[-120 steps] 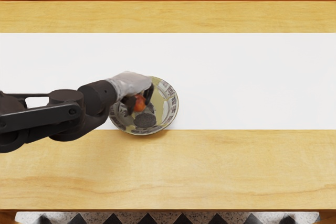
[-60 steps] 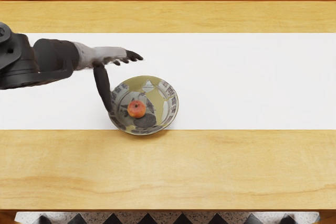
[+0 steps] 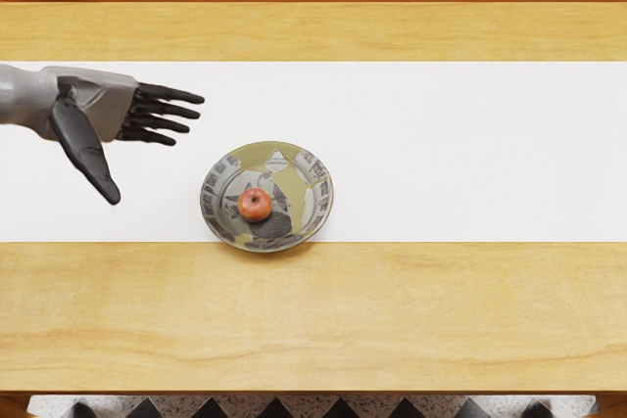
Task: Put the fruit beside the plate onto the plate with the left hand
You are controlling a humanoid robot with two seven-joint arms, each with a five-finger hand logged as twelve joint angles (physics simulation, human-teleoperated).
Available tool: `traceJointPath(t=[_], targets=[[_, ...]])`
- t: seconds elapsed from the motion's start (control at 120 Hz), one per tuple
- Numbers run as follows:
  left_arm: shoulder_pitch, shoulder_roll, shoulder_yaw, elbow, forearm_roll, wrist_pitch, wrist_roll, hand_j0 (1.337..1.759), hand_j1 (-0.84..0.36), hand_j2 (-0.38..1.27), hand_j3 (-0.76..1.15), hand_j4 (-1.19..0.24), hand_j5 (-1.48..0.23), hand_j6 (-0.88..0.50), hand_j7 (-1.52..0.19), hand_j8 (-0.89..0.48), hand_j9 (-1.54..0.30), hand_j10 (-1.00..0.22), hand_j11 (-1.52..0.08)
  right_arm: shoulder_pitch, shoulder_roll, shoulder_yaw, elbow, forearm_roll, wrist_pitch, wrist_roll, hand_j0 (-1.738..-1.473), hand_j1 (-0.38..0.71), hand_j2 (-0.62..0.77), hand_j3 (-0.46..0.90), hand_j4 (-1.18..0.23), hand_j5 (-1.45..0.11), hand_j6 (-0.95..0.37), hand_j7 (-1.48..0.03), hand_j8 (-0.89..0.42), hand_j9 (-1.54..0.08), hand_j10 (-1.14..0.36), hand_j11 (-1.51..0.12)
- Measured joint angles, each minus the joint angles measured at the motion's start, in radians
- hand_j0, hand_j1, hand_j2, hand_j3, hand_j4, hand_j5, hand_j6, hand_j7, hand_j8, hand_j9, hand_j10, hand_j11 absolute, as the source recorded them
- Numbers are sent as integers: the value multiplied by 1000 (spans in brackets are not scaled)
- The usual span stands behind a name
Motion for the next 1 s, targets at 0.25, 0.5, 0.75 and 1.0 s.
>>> traceJointPath(t=[0.25,0.5,0.75,1.0], targets=[[0,0,-2,5,-16,-3,0,1658,347,1,0,-4,-4,-4,-3,-4,-3,-4,-3,0,0,0,0,0,0,0,-1658,-329,-4,0,-16,-22,-16,-22,-16,-22,-17,-22],[0,0,-3,6,-17,-3,0,1658,348,0,0,-3,-2,-3,-2,-3,-2,-3,-2,0,0,0,0,0,0,0,-1658,-329,-4,0,-16,-22,-16,-22,-16,-22,-17,-22],[0,0,-3,6,-17,-3,0,1658,348,0,0,-2,-1,-3,-1,-2,-1,-2,-1,0,0,0,0,0,0,0,-1658,-329,-4,0,-16,-22,-16,-22,-16,-22,-17,-22],[0,0,-3,6,-17,-3,0,1658,348,0,0,-2,-1,-2,-1,-2,-1,-2,-1,0,0,0,0,0,0,0,-1658,-329,-4,0,-16,-22,-16,-22,-16,-22,-17,-22]])
